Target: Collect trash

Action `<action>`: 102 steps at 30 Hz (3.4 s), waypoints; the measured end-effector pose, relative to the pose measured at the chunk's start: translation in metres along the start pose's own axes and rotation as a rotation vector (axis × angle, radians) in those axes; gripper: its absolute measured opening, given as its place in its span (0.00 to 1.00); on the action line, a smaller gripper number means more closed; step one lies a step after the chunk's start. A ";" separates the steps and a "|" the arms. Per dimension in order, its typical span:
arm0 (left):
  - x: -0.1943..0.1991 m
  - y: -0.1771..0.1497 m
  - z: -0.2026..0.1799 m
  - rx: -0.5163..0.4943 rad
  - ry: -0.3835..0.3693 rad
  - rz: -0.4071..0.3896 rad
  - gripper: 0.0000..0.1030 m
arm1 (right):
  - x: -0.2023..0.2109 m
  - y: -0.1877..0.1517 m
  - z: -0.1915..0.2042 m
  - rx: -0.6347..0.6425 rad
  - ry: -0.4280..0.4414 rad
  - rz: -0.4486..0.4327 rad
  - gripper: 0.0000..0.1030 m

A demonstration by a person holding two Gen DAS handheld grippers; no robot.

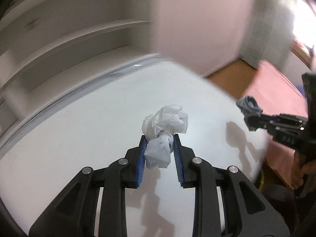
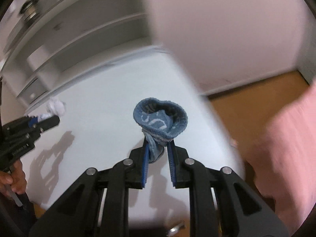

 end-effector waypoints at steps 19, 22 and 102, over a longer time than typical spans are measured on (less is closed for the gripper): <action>-0.157 -0.044 -0.399 -0.675 -0.399 0.284 0.25 | 0.000 -0.243 -0.319 -0.678 -0.163 0.211 0.17; -0.183 -0.052 -0.417 -0.714 -0.406 0.326 0.25 | -0.020 -0.265 -0.328 -0.711 -0.146 0.253 0.17; 0.157 -0.139 0.208 0.482 0.570 -0.134 0.92 | 0.007 0.025 0.275 0.433 0.301 -0.146 0.81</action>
Point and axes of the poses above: each gripper's, at about its wrist camera, not at the fingertips, and x roughly against the way its jaws point, z to its left, y to its top, the point moved 7 cm from there along -x, roughly the way its jaws point, and after that the axes turned 6 degrees about z, right-handed, at the moved point
